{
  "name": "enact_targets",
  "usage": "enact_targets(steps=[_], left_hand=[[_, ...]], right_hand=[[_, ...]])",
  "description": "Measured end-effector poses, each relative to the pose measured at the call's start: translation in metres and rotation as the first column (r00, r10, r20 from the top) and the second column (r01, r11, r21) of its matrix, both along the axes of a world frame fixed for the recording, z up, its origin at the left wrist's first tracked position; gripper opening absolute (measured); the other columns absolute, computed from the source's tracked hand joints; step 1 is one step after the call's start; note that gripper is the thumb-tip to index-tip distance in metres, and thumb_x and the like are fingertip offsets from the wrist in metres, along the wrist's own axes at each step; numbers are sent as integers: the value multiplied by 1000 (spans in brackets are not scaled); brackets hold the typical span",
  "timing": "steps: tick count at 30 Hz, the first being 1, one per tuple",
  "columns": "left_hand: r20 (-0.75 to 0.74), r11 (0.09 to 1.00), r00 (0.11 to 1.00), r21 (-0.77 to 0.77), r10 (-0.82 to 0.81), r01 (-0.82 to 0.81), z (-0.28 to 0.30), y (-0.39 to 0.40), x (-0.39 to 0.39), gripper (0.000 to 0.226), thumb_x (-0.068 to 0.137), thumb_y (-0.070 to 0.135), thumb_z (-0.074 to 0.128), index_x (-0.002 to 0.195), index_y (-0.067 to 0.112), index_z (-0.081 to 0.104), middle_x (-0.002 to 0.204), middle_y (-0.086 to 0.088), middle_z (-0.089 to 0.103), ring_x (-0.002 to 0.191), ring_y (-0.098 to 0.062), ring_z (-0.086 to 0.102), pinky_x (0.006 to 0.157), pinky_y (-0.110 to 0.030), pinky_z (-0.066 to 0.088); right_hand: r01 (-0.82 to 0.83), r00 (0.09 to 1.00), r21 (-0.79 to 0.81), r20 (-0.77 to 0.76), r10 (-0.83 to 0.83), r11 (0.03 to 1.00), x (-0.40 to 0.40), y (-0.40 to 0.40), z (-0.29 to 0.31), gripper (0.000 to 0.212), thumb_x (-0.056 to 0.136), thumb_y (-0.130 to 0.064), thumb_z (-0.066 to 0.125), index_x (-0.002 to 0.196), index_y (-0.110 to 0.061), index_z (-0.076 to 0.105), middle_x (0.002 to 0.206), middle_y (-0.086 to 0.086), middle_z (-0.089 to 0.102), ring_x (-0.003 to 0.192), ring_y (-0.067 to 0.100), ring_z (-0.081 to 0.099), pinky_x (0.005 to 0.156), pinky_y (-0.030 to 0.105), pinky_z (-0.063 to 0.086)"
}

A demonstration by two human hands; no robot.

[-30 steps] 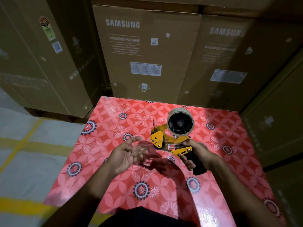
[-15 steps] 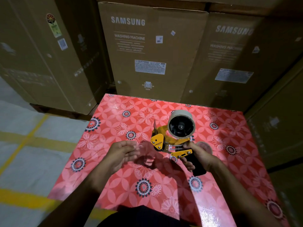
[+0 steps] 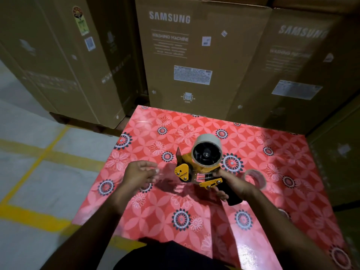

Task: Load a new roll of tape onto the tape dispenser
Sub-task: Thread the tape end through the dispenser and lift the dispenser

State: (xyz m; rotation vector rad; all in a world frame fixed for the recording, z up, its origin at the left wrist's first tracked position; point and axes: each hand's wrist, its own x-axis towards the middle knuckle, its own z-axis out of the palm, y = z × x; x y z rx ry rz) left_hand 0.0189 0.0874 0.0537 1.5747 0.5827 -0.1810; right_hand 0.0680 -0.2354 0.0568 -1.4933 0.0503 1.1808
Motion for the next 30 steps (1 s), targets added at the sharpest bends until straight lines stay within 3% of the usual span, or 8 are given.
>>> enact_targets(steps=[4,11,16,20,24,27,30], left_hand=[[-31,1000,999,3,-24,24,-5,20,9,22,81,-8,75,100,-2,66,71,-20,74,55,-22,69,50,-29,56],[-62,998,997,35,54,-52,-25,87,22,22,78,-8,78,93,-2,63,72,-22,72,48,-19,64,47,-27,55],[-104,993,992,97,75,-65,-45,104,44,18,77,-1,82,84,5,66,73,-22,74,60,-25,66,65,-35,52],[-61,966,995,250,84,-67,-69,107,47,18,75,0,83,78,6,66,67,-18,73,50,-22,62,50,-24,48],[12,912,996,400,88,-86,-89,100,42,27,73,0,84,83,10,61,70,-6,69,64,-25,69,52,-25,49],[27,840,998,539,50,-57,-97,95,36,41,69,17,90,85,19,53,75,1,64,66,-16,58,53,-27,39],[25,710,1000,703,12,-26,-102,106,30,49,65,42,90,89,25,51,85,7,63,73,-14,56,54,-28,32]], right_hand=[[-71,997,-51,-14,70,996,11,16,-2,56,73,-63,62,70,-8,53,50,3,40,42,17,32,49,31,26],[-20,997,-121,-78,11,992,26,16,-3,55,69,-64,60,63,-10,53,46,3,39,40,18,31,51,33,24],[-24,998,-145,-66,14,989,40,39,-5,54,76,-62,55,62,-10,52,47,3,37,41,19,29,51,34,22],[-7,1000,-139,-23,4,990,47,55,-14,54,85,-58,47,64,-9,52,48,4,39,40,18,31,48,30,28],[-32,999,-214,-25,27,976,51,66,-23,55,80,-63,50,63,-11,51,52,4,37,44,19,27,46,29,24],[-32,999,-254,-12,30,967,51,70,-26,57,85,-62,47,60,-12,52,52,5,36,43,19,27,45,30,24],[-43,999,-283,-34,34,958,50,72,-23,60,95,-57,40,58,-12,53,51,4,37,44,19,27,47,31,24]])
